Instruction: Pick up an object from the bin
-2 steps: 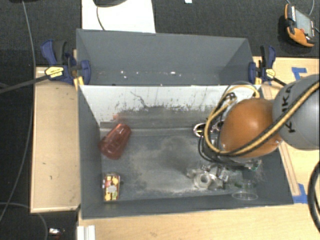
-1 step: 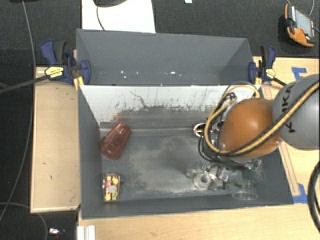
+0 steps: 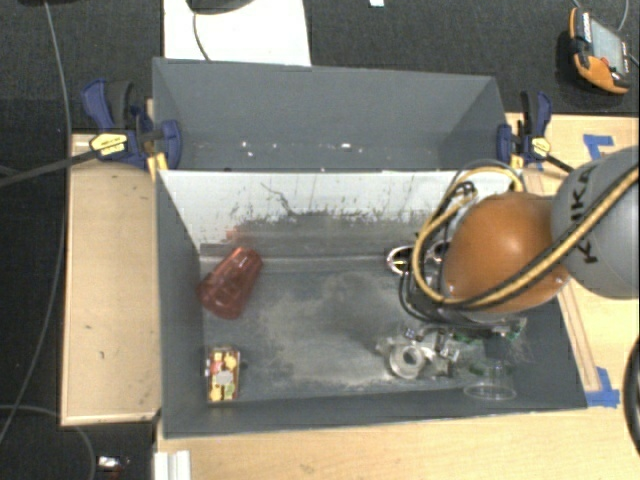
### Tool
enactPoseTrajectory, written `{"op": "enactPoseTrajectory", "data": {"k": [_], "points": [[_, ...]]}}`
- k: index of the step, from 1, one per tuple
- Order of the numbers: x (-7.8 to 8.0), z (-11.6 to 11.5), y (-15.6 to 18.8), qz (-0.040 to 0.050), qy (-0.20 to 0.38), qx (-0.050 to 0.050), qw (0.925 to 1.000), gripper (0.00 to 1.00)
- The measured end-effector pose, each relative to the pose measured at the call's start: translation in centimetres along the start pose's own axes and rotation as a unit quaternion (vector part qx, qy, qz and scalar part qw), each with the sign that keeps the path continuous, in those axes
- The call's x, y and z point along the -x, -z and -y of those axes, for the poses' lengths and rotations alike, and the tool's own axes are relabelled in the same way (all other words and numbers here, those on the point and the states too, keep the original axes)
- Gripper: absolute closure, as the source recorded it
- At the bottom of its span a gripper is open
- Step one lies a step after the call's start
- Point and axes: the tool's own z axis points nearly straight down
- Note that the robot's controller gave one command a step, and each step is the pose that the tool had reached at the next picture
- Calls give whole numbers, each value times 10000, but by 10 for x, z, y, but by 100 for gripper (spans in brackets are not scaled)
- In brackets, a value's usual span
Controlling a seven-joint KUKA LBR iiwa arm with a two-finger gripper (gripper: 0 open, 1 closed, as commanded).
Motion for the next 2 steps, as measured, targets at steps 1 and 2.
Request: {"op": "enactPoseTrajectory", "data": {"k": [1,2], "points": [[1,1,24,17,-10,-21,10000,100],[1,0,50,17,-27,-10,10000,100]]}}
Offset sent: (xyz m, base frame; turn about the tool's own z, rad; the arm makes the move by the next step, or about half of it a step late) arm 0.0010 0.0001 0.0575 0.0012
